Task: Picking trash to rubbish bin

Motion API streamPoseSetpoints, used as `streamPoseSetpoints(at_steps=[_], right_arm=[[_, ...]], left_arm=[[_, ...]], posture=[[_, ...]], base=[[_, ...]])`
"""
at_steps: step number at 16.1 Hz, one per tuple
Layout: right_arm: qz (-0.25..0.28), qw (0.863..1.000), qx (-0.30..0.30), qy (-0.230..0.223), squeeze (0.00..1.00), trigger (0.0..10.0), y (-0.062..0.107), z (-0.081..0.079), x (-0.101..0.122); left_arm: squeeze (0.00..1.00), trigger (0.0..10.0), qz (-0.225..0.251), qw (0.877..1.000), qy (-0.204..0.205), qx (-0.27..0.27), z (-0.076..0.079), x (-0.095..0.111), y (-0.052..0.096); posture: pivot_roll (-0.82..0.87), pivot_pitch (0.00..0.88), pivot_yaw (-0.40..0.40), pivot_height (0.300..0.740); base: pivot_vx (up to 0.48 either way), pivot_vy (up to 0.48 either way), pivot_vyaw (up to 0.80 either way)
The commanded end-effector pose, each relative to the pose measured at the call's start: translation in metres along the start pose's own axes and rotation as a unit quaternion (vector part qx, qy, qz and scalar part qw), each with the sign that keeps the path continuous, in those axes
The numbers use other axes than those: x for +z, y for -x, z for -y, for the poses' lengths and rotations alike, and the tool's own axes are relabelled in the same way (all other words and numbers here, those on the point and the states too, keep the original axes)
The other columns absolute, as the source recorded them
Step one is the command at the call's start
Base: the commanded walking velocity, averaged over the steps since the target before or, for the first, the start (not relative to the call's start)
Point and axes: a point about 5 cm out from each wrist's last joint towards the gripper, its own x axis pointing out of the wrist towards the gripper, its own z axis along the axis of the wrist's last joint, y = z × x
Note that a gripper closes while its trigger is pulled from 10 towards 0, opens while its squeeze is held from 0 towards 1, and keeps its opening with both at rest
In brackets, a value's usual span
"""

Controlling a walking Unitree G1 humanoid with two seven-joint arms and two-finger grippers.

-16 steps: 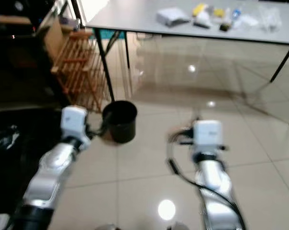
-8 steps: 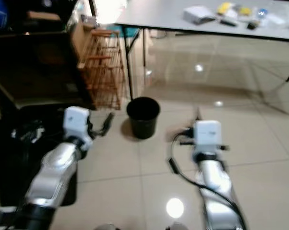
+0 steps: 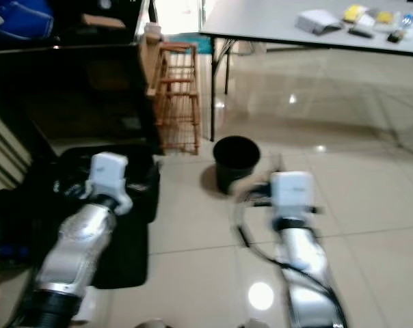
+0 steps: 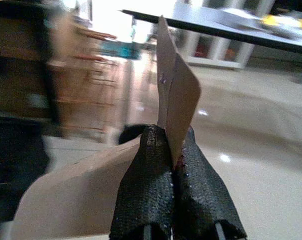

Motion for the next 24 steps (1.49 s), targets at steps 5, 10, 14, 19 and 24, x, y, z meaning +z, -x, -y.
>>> streamPoseSetpoints(at_steps=[5, 10, 14, 19, 24], right_arm=[[0.008, 1.0, -0.008, 0.009, 0.0, 10.0, -0.001, 0.006, 0.003], [0.01, 1.0, -0.006, 0.009, 0.0, 10.0, -0.002, 0.004, 0.003], [0.011, 1.0, -0.003, 0.01, 0.0, 10.0, -0.002, 0.003, 0.004], [0.012, 1.0, 0.002, 0.011, 0.0, 10.0, -0.004, 0.002, 0.005], [0.012, 1.0, 0.003, 0.012, 0.0, 10.0, -0.005, 0.0, 0.005]], left_arm=[[0.0, 10.0, 0.025, 1.0, 0.013, -0.013, 0.009, 0.009, -0.005], [0.0, 10.0, 0.031, 0.999, 0.018, -0.028, 0.014, 0.011, -0.007], [0.0, 10.0, 0.031, 0.999, 0.017, -0.03, 0.015, 0.011, -0.007], [0.0, 10.0, 0.029, 0.999, 0.015, -0.033, 0.017, 0.01, -0.007], [0.0, 10.0, 0.028, 0.999, 0.015, -0.039, 0.021, 0.009, -0.008]], posture=[[-0.02, 0.092, 0.038, 0.74], [-0.02, 0.09, 0.041, 0.74], [-0.02, 0.091, 0.039, 0.74], [-0.02, 0.092, 0.037, 0.74], [-0.02, 0.091, 0.037, 0.74]], base=[[0.0, 0.0, 0.0], [0.217, 0.0, 0.0], [0.384, 0.0, 0.0], [0.415, 0.0, 0.0], [0.429, 0.0, 0.0]])
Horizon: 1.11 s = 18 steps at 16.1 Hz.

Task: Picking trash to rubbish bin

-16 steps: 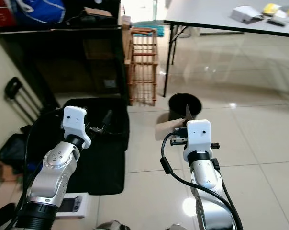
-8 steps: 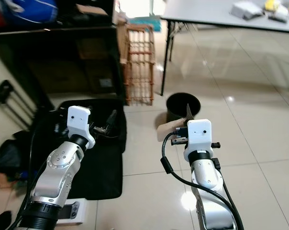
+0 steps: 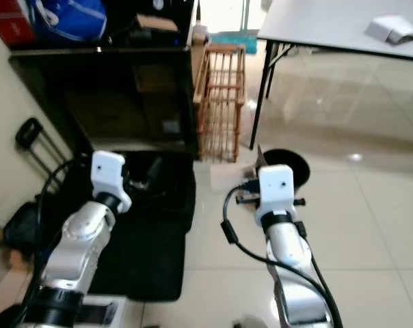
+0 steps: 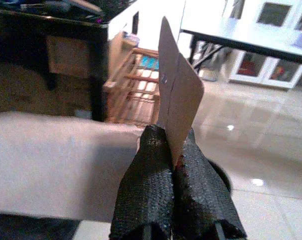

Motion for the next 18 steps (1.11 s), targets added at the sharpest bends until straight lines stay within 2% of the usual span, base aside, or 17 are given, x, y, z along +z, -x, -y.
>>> streamPoseSetpoints(at_steps=[1, 7, 10, 18], right_arm=[[-0.008, 1.0, -0.011, 0.005, 0.0, 10.0, 0.001, 0.007, -0.003], [-0.011, 1.0, -0.013, 0.007, 0.0, 10.0, 0.001, 0.007, -0.004], [-0.037, 0.999, -0.035, -0.003, 0.0, 10.0, 0.004, 0.014, -0.013], [-0.038, 0.999, -0.032, -0.001, 0.0, 10.0, 0.003, 0.014, -0.013]], left_arm=[[0.0, 10.0, 0.007, 1.0, -0.003, -0.016, 0.009, 0.003, -0.002], [0.0, 10.0, 0.006, 1.0, -0.004, -0.025, 0.012, 0.002, -0.002], [0.0, 10.0, 0.004, 1.0, 0.006, -0.025, 0.013, 0.0, -0.001], [0.0, 10.0, 0.006, 0.999, 0.016, -0.04, 0.018, 0.0, -0.001]], posture=[[-0.02, 0.094, 0.035, 0.74], [-0.02, 0.098, 0.034, 0.74], [-0.03, 0.099, 0.037, 0.74], [-0.03, 0.102, 0.039, 0.74]], base=[[0.428, 0.0, 0.0], [0.392, 0.0, 0.0], [0.34, 0.0, 0.0], [0.0, 0.0, -0.28]])
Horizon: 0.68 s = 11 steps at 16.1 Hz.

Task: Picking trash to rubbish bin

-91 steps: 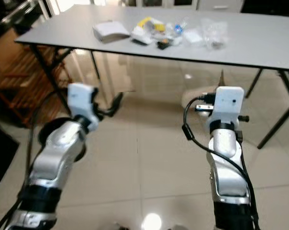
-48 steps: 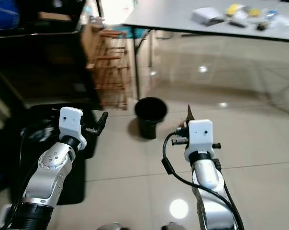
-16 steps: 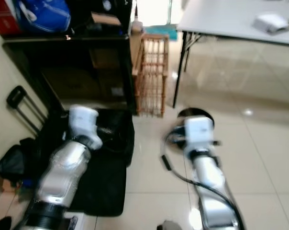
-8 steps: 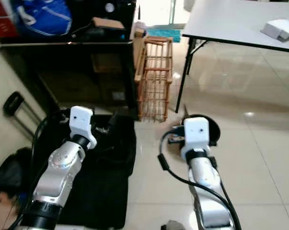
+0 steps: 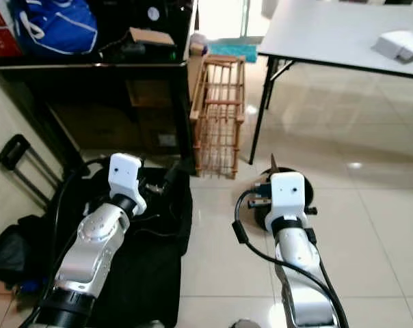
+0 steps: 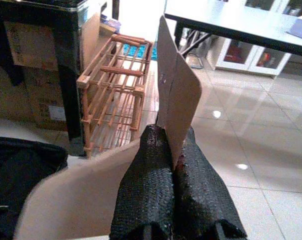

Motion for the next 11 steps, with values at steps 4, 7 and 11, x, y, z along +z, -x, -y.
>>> streamPoseSetpoints(at_steps=[4, 7, 11], right_arm=[[0.0, 1.0, 0.005, 0.001, 0.0, 10.0, -0.0002, 0.0003, 0.0006], [-0.001, 1.0, 0.008, 0.002, 0.0, 10.0, -0.0007, -0.0009, 0.0001], [-0.003, 1.0, 0.009, 0.0, 0.0, 10.0, -0.0007, -0.0021, -0.0005]], left_arm=[[0.0, 10.0, -0.01, 1.0, 0.023, -0.017, 0.0041, -0.002, 0.0017], [0.0, 10.0, -0.015, 0.999, 0.022, -0.022, 0.0063, -0.0038, 0.002], [0.0, 10.0, -0.02, 0.999, 0.018, -0.028, 0.0088, -0.0046, 0.0024]], posture=[[-0.03, 0.096, 0.034, 0.74], [-0.03, 0.097, 0.033, 0.74], [-0.03, 0.097, 0.036, 0.74]], base=[[0.0, 0.0, 0.0], [0.0, 0.0, 0.0], [0.0, 0.0, 0.0]])
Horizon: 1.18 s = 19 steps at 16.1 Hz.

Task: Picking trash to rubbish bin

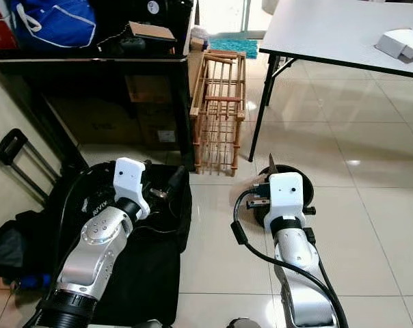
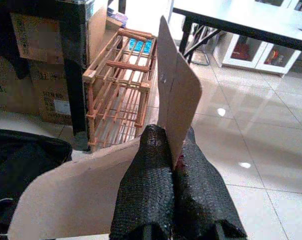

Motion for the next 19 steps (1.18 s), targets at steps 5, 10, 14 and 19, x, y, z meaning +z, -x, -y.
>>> streamPoseSetpoints(at_steps=[5, 10, 14, 19], right_arm=[[-0.004, 1.0, 0.002, -0.001, 0.0, 10.0, -0.0006, -0.0012, -0.0013], [-0.012, 1.0, 0.001, 0.0, 0.0, 10.0, -0.0006, -0.0012, -0.0033], [-0.011, 1.0, 0.004, 0.0, 0.0, 10.0, -0.0006, -0.0025, -0.0036], [-0.011, 1.0, 0.006, 0.001, 0.0, 10.0, 0.0003, -0.0039, -0.0045]], left_arm=[[0.0, 10.0, 0.005, 1.0, -0.007, -0.011, 0.0025, 0.0027, 0.0012], [0.0, 10.0, 0.004, 1.0, -0.005, -0.014, 0.0033, 0.003, 0.0016], [0.0, 10.0, -0.001, 1.0, 0.0, -0.021, 0.0056, 0.0011, 0.0024], [0.0, 10.0, -0.006, 1.0, 0.001, -0.03, 0.0077, 0.0005, 0.0026]], posture=[[-0.03, 0.097, 0.037, 0.74], [-0.03, 0.1, 0.038, 0.74], [-0.03, 0.1, 0.038, 0.74], [-0.03, 0.101, 0.039, 0.74]], base=[[0.0, 0.0, 0.0], [0.0, 0.0, -0.42], [0.0, 0.0, -0.69], [0.0, 0.0, 0.0]])
